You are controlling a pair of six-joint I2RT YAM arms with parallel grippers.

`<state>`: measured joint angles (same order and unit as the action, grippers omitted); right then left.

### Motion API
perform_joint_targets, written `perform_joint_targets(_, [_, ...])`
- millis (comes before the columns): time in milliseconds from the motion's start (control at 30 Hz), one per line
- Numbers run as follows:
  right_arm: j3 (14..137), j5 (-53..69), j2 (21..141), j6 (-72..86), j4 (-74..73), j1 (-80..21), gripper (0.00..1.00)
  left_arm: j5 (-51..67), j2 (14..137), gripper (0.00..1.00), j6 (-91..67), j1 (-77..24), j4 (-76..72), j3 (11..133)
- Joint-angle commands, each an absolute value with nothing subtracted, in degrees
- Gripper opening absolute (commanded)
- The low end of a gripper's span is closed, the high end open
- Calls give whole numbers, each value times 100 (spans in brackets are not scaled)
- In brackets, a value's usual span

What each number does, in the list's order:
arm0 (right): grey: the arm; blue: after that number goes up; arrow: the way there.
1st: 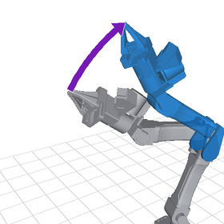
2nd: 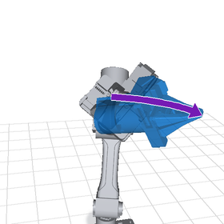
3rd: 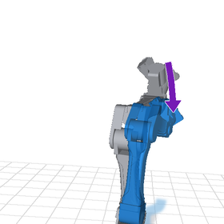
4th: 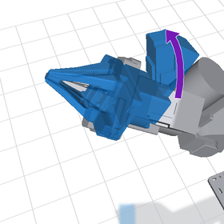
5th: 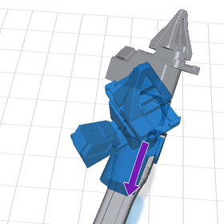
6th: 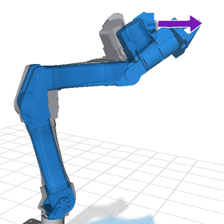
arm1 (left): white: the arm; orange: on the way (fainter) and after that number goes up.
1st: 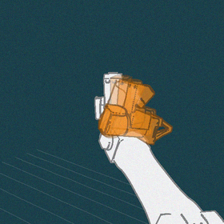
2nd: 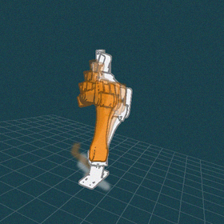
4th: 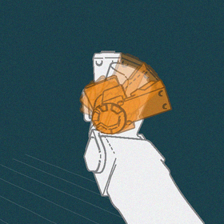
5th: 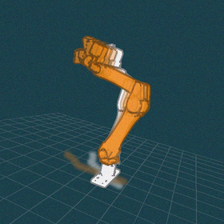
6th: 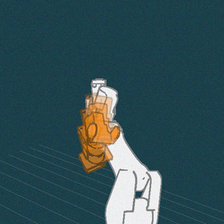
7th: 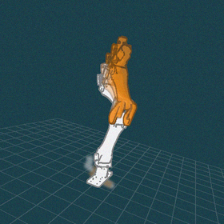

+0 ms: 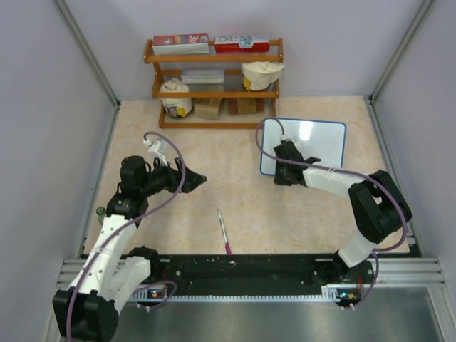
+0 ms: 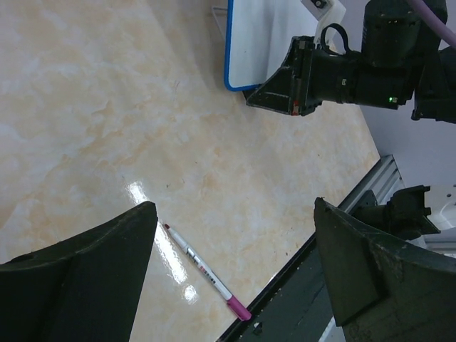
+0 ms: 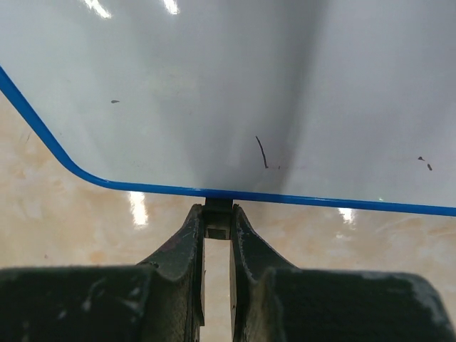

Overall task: Write a sentence on the whiteboard
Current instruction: Move the whiteboard to the center of the board.

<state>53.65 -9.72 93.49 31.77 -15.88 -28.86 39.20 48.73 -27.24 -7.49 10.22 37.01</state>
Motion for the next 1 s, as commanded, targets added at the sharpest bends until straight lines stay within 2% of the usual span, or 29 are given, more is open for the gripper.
perform_joint_targets(0, [5379, -1186, 9307, 3410, -1512, -3646, 0, 3823, 4466, 94, -2654, -747, 1335, 3551])
perform_joint_targets(300, [5843, -1459, 10158, 4016, -1503, -4991, 0, 3709, 3876, 95, -2610, -747, 1749, 3261])
perform_joint_targets(533, [6565, -1380, 10871, 4227, -1547, -5440, 0, 3604, 3674, 95, -2531, -747, 1995, 3270])
perform_joint_targets(600, [6731, -1310, 10942, 4236, -1564, -5475, 3, 3577, 3674, 96, -2531, -747, 2021, 3243])
perform_joint_targets(733, [6820, -1222, 10943, 4263, -1564, -5493, 30, 3542, 3683, 96, -2566, -747, 2013, 3208])
perform_joint_targets(967, [6724, -1231, 10416, 4175, -1564, -5493, 54, 3402, 3823, 96, -2654, -756, 1995, 3094])
